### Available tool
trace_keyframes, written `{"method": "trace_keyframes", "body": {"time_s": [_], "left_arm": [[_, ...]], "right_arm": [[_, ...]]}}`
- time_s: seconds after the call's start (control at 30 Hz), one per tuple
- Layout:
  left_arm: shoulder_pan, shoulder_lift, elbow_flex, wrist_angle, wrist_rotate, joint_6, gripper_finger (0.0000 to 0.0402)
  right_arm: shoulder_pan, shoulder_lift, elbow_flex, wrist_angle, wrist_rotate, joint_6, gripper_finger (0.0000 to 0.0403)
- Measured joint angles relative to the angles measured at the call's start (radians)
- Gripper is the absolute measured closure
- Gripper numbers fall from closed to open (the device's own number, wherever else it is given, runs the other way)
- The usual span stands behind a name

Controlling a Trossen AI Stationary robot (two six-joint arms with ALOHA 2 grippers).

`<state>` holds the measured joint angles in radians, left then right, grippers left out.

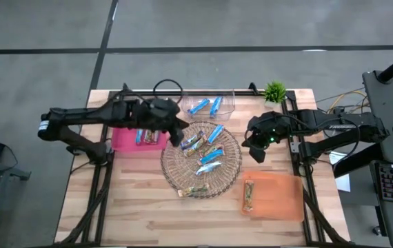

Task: Pick and place Granola Bars by type
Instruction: Put the yellow granola bar into the orange bin

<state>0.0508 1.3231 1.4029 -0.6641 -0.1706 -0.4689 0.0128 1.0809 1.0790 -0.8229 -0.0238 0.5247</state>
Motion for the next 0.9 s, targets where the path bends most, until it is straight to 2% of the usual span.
{"method": "trace_keyframes", "body": {"time_s": [0.33, 0.53, 0.67, 0.9], "left_arm": [[-0.148, 0.000, -0.001, 0.046, -0.155, 0.047, 0.0401], [-0.200, 0.000, -0.006, 0.061, -0.197, 0.019, 0.0401], [-0.235, -0.012, -0.030, 0.091, -0.203, 0.020, 0.0401], [-0.289, -0.071, -0.120, 0.176, -0.289, 0.022, 0.0401]], "right_arm": [[0.000, 0.000, 0.000, 0.040, 0.000, 0.000, 0.0394], [0.000, 0.000, 0.000, 0.082, -0.001, 0.000, 0.0394], [0.001, 0.000, 0.000, 0.094, -0.004, 0.000, 0.0394], [0.002, 0.000, 0.000, 0.112, -0.007, -0.001, 0.0394]]}}
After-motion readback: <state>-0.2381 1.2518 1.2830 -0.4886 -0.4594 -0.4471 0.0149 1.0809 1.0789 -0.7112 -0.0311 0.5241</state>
